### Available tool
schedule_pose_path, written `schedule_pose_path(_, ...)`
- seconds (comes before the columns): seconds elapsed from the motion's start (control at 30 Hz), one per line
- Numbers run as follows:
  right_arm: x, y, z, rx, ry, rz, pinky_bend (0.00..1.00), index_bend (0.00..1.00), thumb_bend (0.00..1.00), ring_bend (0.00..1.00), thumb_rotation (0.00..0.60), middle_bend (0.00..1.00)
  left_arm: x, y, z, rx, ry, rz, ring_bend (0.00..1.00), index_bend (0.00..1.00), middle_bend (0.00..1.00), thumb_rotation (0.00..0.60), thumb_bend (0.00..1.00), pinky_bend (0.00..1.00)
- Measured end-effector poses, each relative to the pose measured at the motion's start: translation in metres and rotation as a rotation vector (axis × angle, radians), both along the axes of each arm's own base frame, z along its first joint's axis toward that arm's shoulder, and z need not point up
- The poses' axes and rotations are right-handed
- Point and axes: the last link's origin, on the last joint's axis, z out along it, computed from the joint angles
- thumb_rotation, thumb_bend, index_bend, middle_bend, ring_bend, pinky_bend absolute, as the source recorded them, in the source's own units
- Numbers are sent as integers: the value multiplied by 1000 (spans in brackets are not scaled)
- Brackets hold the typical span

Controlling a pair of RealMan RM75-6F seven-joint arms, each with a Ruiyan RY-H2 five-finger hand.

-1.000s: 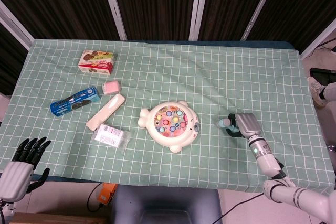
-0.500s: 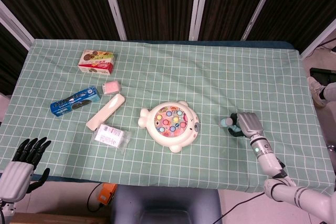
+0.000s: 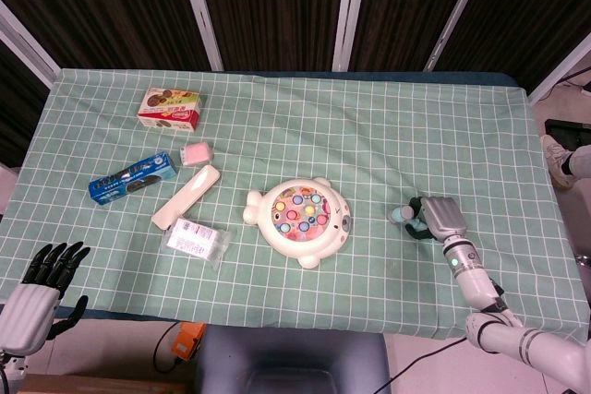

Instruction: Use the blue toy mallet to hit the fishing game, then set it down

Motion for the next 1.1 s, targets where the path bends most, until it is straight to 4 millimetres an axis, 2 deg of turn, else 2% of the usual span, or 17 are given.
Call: schedule_pose_path(1.1, -2, 1, 7, -7, 4, -10, 672, 538, 428, 654, 600, 505, 0, -1, 0, -1, -2, -3, 7, 0, 74, 600, 413, 19)
